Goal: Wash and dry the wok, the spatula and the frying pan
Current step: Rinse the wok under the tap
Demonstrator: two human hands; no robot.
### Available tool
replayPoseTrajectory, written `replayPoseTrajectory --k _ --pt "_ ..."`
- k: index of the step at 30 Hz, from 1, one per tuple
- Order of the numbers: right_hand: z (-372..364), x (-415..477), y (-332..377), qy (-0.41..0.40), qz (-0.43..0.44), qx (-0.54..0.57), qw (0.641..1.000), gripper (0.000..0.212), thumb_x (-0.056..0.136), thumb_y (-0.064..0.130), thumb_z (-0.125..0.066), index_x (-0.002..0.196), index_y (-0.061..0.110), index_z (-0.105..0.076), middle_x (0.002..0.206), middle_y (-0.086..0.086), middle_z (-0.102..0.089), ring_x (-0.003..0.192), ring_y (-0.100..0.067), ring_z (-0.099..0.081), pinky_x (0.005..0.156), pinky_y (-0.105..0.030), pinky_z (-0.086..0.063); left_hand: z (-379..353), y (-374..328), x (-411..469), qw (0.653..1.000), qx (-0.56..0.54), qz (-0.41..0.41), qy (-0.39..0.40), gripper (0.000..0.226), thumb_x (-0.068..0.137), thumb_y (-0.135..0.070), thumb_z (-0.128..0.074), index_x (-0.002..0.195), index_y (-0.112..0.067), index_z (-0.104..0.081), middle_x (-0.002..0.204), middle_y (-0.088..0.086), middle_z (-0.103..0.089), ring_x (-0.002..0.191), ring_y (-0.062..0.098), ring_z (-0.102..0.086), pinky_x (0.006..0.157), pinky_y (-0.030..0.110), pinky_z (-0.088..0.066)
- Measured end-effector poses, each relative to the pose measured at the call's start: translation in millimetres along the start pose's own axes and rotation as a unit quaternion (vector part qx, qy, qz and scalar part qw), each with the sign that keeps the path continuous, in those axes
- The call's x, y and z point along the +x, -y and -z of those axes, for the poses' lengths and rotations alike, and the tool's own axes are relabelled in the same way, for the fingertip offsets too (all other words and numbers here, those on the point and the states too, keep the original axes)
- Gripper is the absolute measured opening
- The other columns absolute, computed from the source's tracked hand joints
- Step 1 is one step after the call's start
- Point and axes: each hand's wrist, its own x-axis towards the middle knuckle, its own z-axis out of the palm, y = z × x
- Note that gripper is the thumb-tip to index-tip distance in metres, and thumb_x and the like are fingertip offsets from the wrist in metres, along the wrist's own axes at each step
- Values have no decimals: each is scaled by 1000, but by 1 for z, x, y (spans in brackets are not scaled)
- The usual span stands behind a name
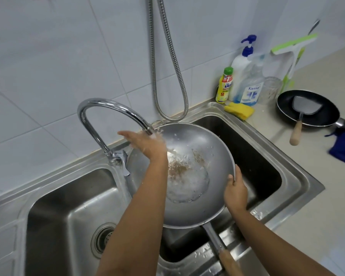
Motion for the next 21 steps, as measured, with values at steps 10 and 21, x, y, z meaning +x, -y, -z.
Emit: replayPoseTrajectory --k 10,21 --pt "0 1 0 3 7 4 1000 47 104 24 -34 151 27 -28 125 -16 -61 114 -34 -58 95 -45 -46 26 77 -47 994 -23 102 -16 78 99 -9 -41 153 -25 13 163 3 5 149 33 -6 120 49 -16" --pt "2 1 1 10 1 -7 1000 46 104 25 -34 150 28 -28 119 -14 -63 107 -32 -61 90 -43 -49 34 67 -10 984 -65 147 -80 64 99 -4 -32 154 -5 1 162 12 2 150 28 1 121 32 -6"
